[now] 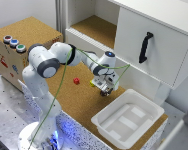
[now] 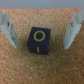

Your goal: Grasp the purple block and rotate it right

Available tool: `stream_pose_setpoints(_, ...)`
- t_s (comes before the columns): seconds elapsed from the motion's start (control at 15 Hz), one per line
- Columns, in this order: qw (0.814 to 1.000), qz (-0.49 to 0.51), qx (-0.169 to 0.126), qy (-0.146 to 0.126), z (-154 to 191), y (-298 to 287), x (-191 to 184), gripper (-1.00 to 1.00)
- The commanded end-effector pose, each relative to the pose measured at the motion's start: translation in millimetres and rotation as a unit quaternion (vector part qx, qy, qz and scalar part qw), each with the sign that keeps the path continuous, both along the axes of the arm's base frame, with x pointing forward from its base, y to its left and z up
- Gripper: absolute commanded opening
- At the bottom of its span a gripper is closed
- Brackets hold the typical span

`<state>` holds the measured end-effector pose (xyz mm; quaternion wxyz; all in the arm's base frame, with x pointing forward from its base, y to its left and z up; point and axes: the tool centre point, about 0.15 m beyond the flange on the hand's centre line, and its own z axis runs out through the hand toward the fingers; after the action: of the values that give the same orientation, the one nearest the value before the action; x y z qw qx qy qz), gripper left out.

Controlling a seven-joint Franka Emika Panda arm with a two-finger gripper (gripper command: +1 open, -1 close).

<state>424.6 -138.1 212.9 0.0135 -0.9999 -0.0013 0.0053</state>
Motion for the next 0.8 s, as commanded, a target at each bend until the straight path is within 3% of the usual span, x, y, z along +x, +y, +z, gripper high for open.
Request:
stream_pose_setpoints(0.0, 1.0, 0.002, 0.012, 0.007, -20.0, 2.9, 16.3, -1.0)
stream_pose_setpoints(0.33, 1.0, -0.005, 0.01, 0.007, -23.6, 0.6, 22.1, -1.0)
stream_pose_setpoints(0.73, 1.0, 0.004, 0.001, -0.006, 11.1, 0.5, 18.6, -1.0)
